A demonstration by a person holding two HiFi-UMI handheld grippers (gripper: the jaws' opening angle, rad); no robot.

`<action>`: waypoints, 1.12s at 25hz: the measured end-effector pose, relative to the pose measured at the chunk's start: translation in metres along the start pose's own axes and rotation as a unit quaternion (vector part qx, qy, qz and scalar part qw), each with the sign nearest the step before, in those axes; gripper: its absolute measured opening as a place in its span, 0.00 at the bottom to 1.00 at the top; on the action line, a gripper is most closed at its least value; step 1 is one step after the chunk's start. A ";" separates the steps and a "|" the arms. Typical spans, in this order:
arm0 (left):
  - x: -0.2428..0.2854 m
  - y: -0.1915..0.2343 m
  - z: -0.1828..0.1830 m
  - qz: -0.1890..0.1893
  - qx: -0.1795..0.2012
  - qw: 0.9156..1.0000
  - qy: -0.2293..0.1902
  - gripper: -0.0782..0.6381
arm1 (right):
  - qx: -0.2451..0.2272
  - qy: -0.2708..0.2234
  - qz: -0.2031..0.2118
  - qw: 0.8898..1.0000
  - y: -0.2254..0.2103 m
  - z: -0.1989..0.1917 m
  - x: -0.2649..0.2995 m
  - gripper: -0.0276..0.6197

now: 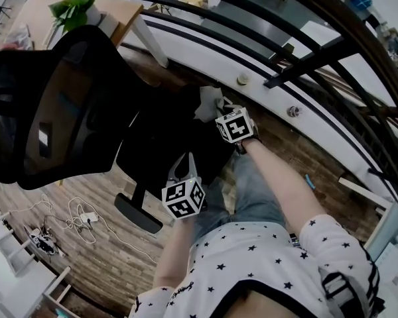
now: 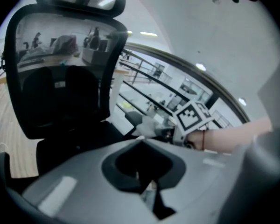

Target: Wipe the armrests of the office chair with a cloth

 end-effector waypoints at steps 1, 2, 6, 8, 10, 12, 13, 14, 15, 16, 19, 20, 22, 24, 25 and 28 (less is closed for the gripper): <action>0.000 -0.001 0.000 -0.002 0.001 1.000 0.000 0.12 | 0.001 0.000 -0.001 1.000 -0.001 -0.001 -0.002 0.09; 0.001 -0.003 0.000 -0.004 0.002 1.000 0.001 0.12 | 0.002 0.001 -0.003 1.000 -0.002 -0.003 -0.004 0.09; 0.002 -0.008 -0.001 -0.013 0.007 1.000 0.004 0.12 | 0.005 0.000 -0.009 1.000 -0.006 -0.009 -0.012 0.09; 0.002 -0.010 -0.001 -0.017 0.008 1.000 0.004 0.12 | 0.008 0.001 -0.013 1.000 -0.007 -0.012 -0.016 0.09; 0.002 -0.012 -0.001 -0.021 0.008 1.000 0.005 0.12 | 0.012 0.001 -0.016 1.000 -0.008 -0.015 -0.019 0.09; 0.002 -0.013 0.000 -0.024 0.009 1.000 0.006 0.12 | 0.014 0.001 -0.018 1.000 -0.009 -0.017 -0.022 0.09; 0.003 -0.013 0.000 -0.026 0.010 1.000 0.007 0.12 | 0.016 0.001 -0.019 1.000 -0.009 -0.018 -0.023 0.09; 0.003 -0.013 0.000 -0.027 0.011 1.000 0.008 0.12 | 0.017 0.002 -0.020 1.000 -0.009 -0.019 -0.024 0.09; 0.004 -0.014 0.000 -0.029 0.012 0.999 0.009 0.12 | 0.019 0.001 -0.022 1.000 -0.010 -0.020 -0.025 0.09; 0.005 -0.014 0.000 -0.030 0.012 0.999 0.009 0.12 | 0.021 0.001 -0.023 1.000 -0.010 -0.022 -0.026 0.09; 0.006 -0.016 0.000 -0.035 0.014 0.999 0.011 0.12 | 0.026 0.001 -0.028 0.999 -0.012 -0.026 -0.030 0.09; 0.006 -0.017 0.000 -0.037 0.015 0.999 0.011 0.12 | 0.028 0.001 -0.030 0.999 -0.013 -0.027 -0.032 0.09; 0.007 -0.019 0.000 -0.041 0.017 0.999 0.013 0.12 | 0.031 0.000 -0.032 0.999 -0.014 -0.030 -0.036 0.09; 0.007 -0.021 0.001 -0.044 0.018 0.999 0.014 0.12 | 0.034 0.000 -0.034 0.999 -0.014 -0.032 -0.039 0.09; 0.008 -0.021 0.001 -0.045 0.019 0.999 0.015 0.12 | 0.035 0.000 -0.035 0.999 -0.014 -0.033 -0.041 0.09; 0.008 -0.024 0.002 -0.050 0.021 0.998 0.016 0.12 | 0.037 -0.001 -0.040 0.999 -0.015 -0.037 -0.046 0.09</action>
Point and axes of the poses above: the fingertips, and each gripper's own axes: x forward along the fingers, y to its left, z out of its top, the point moved 4 cm from there along -x, backward along the fingers, and after that the axes turned 13 degrees about -y, right-handed, at the moved point
